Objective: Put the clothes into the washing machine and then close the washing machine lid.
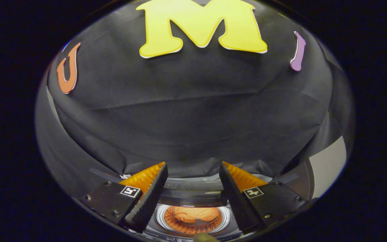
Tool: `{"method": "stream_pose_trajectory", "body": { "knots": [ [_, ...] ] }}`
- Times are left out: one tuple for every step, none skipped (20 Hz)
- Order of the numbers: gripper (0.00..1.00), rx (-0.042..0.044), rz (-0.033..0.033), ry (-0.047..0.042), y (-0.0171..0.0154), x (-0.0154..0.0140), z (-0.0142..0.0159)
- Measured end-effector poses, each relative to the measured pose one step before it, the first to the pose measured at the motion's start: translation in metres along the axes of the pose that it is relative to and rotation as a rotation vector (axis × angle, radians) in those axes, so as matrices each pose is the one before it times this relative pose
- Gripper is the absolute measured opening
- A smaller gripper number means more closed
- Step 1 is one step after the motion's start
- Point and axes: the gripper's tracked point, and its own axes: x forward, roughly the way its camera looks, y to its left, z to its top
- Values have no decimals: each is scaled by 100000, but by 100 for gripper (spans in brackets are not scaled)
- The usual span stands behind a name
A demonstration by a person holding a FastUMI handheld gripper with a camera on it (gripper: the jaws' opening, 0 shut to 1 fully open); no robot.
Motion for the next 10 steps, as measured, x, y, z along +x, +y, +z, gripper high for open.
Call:
{"method": "stream_pose_trajectory", "body": {
  "knots": [
    [96, 49, -40, -129, -22, -197, -52],
    [96, -85, 65, -17, 3, -303, -384],
    [96, -298, 76, -240, -23, -157, -118],
    [96, -245, 36, -342, -10, -139, -7],
    [97, 33, -109, -349, 44, -129, -87],
    [97, -325, -88, -276, 64, -129, -134],
    [96, -135, -92, -165, 17, -167, -62],
    [96, 17, -5, -14, 71, -200, -167],
    [97, 42, 9, -168, -8, -40, -57],
    [96, -167, -9, -294, -16, -197, -74]
  ]
}}
